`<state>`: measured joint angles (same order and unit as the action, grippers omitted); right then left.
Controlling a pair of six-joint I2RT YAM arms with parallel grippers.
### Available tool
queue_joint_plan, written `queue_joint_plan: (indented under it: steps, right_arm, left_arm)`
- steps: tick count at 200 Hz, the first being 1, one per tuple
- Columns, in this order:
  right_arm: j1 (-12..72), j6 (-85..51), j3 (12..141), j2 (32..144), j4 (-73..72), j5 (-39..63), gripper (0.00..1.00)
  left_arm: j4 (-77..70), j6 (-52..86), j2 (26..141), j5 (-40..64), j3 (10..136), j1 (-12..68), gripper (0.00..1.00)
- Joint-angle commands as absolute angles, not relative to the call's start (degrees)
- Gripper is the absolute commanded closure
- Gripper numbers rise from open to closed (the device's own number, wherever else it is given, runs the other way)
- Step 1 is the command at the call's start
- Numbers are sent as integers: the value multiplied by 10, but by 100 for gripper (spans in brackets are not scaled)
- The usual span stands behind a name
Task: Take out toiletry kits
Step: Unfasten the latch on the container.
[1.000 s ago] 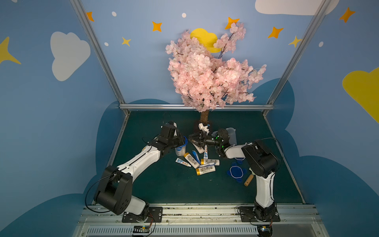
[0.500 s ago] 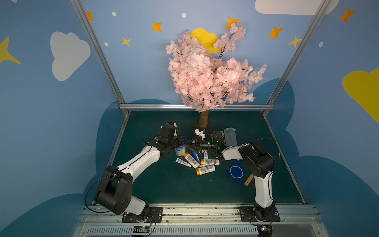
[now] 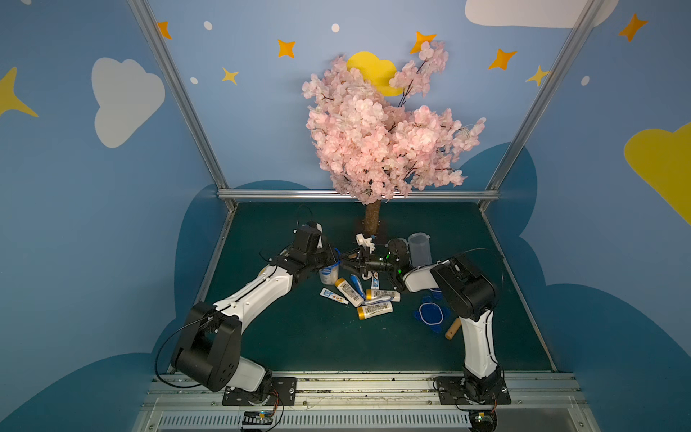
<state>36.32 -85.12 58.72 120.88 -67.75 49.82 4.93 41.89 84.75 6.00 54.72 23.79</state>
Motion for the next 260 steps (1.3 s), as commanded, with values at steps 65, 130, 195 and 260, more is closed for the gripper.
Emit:
queue_joint_plan:
  steps: [65,130,195,260]
  right_arm:
    - [340,-865,585,1138,-807,495,57]
    - [326,-859,576,1114,-806,496,58]
    - [330,-581,605,1012,-352,493,61]
    - [349,-285,755,979,107,326,74]
  left_arm:
    - [250,425,907,20,453,239,98]
    - [245,431,902,20,428,239,98]
    - [276,411,861,19,467,243,98]
    - [338,354,807,24,630,262,98]
